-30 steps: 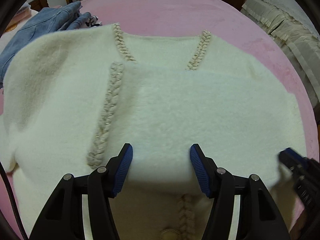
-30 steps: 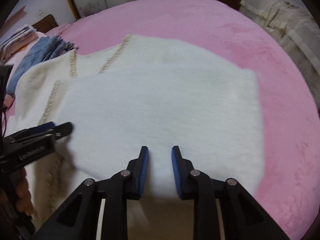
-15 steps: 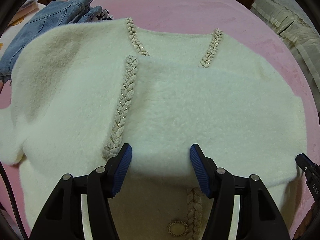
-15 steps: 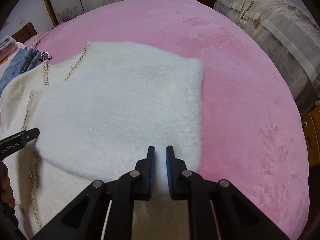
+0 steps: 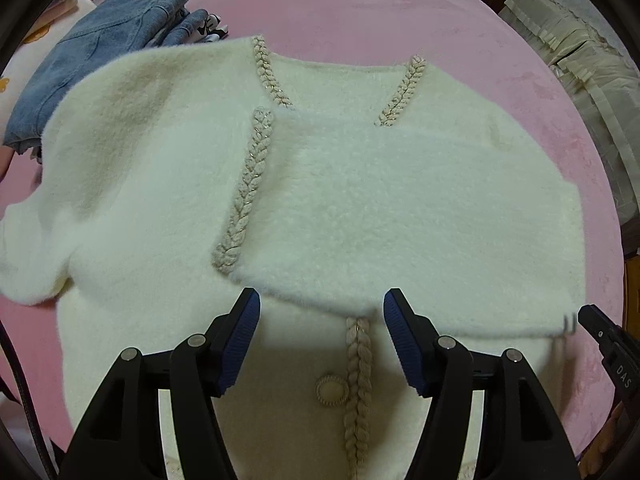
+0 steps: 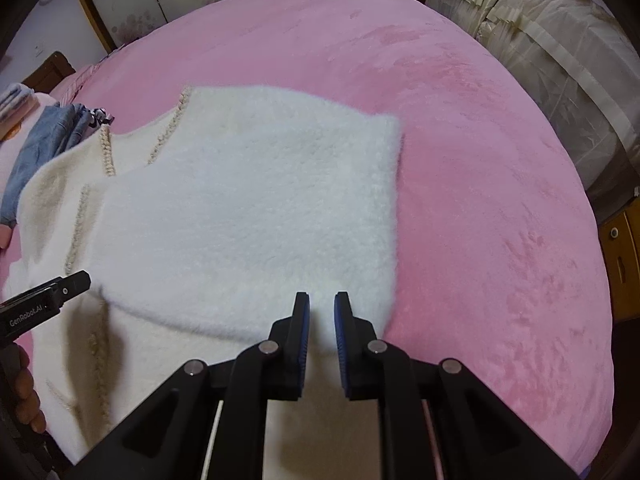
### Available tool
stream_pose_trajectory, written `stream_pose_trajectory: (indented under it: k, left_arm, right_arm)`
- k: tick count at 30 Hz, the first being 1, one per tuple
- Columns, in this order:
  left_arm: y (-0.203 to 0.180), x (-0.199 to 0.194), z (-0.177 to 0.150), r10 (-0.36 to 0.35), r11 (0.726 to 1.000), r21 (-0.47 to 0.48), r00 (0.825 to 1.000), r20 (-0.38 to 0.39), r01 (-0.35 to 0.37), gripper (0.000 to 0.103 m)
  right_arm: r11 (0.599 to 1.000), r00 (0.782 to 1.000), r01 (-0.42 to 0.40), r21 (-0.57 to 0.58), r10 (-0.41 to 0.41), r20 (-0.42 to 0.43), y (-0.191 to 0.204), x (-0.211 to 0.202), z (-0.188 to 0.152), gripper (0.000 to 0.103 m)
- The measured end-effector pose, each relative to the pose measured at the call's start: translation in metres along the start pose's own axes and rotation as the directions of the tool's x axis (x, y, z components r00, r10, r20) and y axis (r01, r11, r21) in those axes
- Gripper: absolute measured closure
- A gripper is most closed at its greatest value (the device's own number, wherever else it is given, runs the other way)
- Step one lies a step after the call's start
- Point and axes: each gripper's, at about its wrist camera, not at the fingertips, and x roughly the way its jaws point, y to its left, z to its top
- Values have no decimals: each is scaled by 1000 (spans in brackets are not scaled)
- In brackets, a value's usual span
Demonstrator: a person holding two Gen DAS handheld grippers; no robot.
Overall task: Fold large clothes
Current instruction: 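Move the left tool to the other sleeve cuff and grasp it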
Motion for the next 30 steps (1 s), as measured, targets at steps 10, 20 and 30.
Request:
stream_pose_trajectory:
  k: [10, 20, 30]
  left_arm:
    - [29, -86, -13, -51, 999, -2, 998, 41, 51, 37]
    - [144, -164, -31, -53, 989, -128, 986, 156, 74, 29]
    - [341, -166, -55, 26, 914, -401, 979, 202, 58, 29]
  right_arm:
    - [998, 998, -58, 4, 58, -5, 46, -61, -15, 78]
    - [978, 986, -161, -130, 166, 27, 153, -108, -5, 78]
    - [935, 965, -241, -261, 259, 38, 308, -105, -16, 78]
